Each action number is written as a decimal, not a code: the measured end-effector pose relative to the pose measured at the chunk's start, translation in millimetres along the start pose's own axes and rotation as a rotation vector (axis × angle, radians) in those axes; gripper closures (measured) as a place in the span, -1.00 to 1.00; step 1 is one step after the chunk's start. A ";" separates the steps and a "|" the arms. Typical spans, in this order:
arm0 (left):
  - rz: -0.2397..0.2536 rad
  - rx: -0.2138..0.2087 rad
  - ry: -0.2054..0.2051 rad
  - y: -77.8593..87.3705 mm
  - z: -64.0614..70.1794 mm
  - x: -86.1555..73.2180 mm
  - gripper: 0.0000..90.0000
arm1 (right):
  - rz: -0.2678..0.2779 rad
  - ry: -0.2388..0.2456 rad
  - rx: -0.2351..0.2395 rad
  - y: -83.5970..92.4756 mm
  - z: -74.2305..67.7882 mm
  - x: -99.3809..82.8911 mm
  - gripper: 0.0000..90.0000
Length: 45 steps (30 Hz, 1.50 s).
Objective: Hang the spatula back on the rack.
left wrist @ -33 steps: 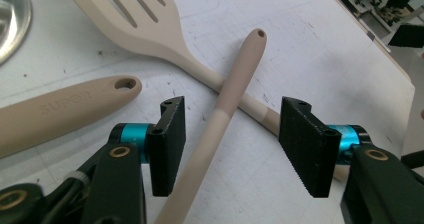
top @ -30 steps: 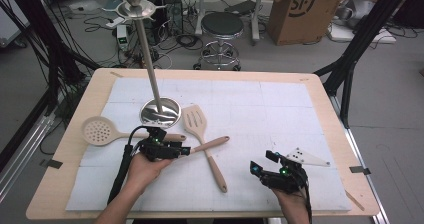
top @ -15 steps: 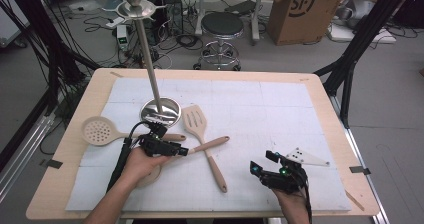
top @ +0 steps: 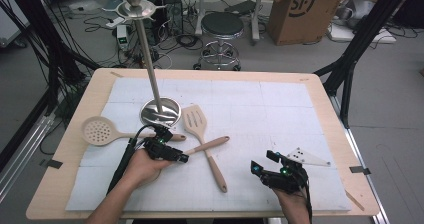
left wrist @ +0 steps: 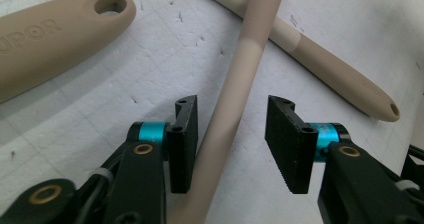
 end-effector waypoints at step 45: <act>0.346 -0.086 -0.027 60.4 9.4 9.6 0.75 | -0.001 -0.017 -0.004 -2.1 3.5 0.8 -0.53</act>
Point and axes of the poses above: each handheld gripper's, and its own axes: y roughly backward along the jaws, x roughly out of its top, z roughly to its right, the point moved 5 cm from there along -y, roughly forward along the jaws, and after that the axes turned 4 degrees about -y, right-handed, at the moved point
